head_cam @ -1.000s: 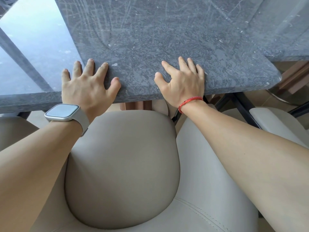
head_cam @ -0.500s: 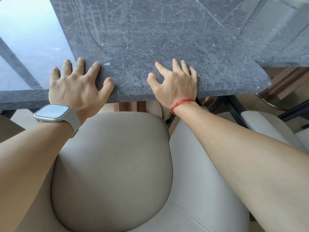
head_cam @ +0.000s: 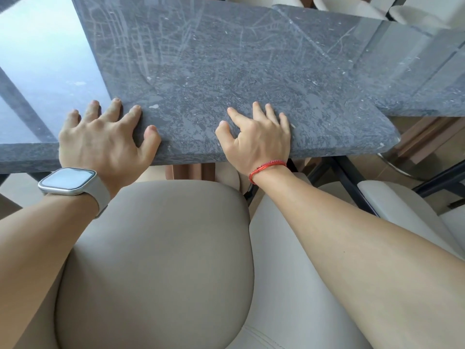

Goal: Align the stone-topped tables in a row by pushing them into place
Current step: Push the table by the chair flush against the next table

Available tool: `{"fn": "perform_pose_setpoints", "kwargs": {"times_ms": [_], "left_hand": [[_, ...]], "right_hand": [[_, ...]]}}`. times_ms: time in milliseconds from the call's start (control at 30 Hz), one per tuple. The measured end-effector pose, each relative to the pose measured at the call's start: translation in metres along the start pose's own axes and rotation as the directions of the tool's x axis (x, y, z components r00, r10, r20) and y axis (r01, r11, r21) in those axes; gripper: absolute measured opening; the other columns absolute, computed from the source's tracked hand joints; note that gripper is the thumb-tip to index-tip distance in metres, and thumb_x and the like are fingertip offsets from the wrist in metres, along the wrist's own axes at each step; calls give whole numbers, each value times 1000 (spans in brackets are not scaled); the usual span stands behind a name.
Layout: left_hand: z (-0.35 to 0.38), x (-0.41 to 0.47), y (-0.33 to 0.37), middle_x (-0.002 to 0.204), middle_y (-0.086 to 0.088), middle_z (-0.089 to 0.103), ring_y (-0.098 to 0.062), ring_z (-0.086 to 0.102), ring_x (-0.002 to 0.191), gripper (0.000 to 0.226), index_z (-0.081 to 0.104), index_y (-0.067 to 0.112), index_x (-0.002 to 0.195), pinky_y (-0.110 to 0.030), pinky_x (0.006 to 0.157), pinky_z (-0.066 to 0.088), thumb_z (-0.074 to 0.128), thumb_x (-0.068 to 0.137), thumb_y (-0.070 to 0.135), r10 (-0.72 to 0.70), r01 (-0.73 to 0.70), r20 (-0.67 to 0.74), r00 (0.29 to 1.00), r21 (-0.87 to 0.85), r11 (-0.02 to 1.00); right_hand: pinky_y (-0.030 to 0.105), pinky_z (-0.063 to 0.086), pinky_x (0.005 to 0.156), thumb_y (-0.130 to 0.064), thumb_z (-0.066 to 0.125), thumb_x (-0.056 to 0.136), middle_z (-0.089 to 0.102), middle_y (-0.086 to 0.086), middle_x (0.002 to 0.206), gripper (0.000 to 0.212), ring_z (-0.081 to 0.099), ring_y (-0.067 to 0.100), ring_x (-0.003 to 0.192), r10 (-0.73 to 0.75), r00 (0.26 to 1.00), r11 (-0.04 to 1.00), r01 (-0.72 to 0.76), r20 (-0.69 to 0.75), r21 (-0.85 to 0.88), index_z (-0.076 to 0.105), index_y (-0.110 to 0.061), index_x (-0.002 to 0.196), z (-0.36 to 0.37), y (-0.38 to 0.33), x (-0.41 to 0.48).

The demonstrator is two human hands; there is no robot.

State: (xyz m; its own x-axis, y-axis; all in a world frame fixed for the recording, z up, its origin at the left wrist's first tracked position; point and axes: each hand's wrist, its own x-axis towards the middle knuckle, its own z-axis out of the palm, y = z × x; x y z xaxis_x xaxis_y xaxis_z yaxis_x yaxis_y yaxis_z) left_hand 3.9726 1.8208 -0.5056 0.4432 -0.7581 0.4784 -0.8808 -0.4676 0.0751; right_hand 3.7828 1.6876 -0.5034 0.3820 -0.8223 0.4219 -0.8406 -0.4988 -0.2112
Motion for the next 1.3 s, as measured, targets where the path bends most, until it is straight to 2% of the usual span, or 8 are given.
{"fn": "perform_pose_setpoints", "kwargs": {"times_ms": [233, 333, 567, 700, 833, 933, 1067, 1300], "left_hand": [[-5, 2, 4, 123, -24, 65, -50, 56, 119, 63, 64, 9, 123, -61, 100, 43, 27, 97, 52, 3, -3, 21, 1000, 7, 1000], [-5, 5, -1, 120, -24, 64, -50, 56, 116, 58, 62, 9, 116, -62, 99, 42, 27, 97, 52, 19, -20, 53, 998, 31, 999], [4, 11, 7, 120, -24, 63, -49, 55, 114, 57, 62, 8, 113, -62, 99, 41, 28, 98, 51, 4, -4, 15, 1000, 21, 1000], [5, 18, 6, 112, -23, 63, -48, 57, 111, 56, 62, 8, 108, -60, 97, 43, 28, 98, 51, -1, 0, 15, 1000, 32, 999], [5, 20, 7, 116, -22, 65, -48, 57, 113, 60, 65, 8, 117, -60, 99, 43, 28, 97, 51, 0, 0, 3, 1000, 23, 1000], [6, 23, 7, 104, -19, 63, -45, 57, 105, 58, 64, 7, 108, -57, 94, 45, 27, 97, 50, 0, 0, -13, 1000, 32, 999], [7, 23, 5, 99, -18, 60, -45, 58, 103, 56, 63, 7, 104, -56, 92, 45, 27, 97, 50, 8, -7, -21, 1000, 33, 999], [9, 25, 2, 102, -19, 62, -46, 58, 107, 57, 64, 8, 106, -55, 92, 45, 27, 98, 51, 13, -12, -16, 1000, 44, 999]], "right_hand": [[57, 21, 118, -56, 35, 87, 53, 21, 146, 58, 40, 41, 141, -9, 999, 1000, 9, 37, -6, 63, -37, 133, -3, -2, 3], [58, 20, 118, -56, 36, 88, 52, 22, 146, 56, 39, 42, 141, -19, 998, 1000, 19, 56, -6, 63, -37, 134, -3, -5, 4], [56, 22, 118, -56, 33, 87, 54, 19, 146, 58, 40, 40, 140, -25, 999, 999, 26, 48, -21, 63, -37, 134, 2, 4, 14], [55, 21, 119, -57, 32, 87, 53, 19, 147, 59, 39, 40, 142, -23, 999, 999, 24, 49, -23, 63, -38, 134, 7, 2, 21], [54, 21, 120, -57, 32, 87, 52, 19, 148, 60, 39, 39, 142, -28, 999, 999, 29, 40, -23, 62, -38, 134, 9, 2, 25], [53, 22, 120, -58, 32, 87, 53, 19, 147, 60, 40, 39, 142, -28, 999, 999, 29, 35, -21, 63, -38, 134, 11, 1, 28], [54, 22, 120, -58, 32, 87, 53, 19, 147, 59, 40, 39, 142, -30, 999, 999, 31, 31, -21, 63, -38, 134, 12, 2, 28], [53, 23, 119, -57, 32, 87, 54, 19, 146, 59, 41, 39, 141, -32, 999, 999, 32, 18, -13, 64, -38, 133, 11, -1, 28]]}}
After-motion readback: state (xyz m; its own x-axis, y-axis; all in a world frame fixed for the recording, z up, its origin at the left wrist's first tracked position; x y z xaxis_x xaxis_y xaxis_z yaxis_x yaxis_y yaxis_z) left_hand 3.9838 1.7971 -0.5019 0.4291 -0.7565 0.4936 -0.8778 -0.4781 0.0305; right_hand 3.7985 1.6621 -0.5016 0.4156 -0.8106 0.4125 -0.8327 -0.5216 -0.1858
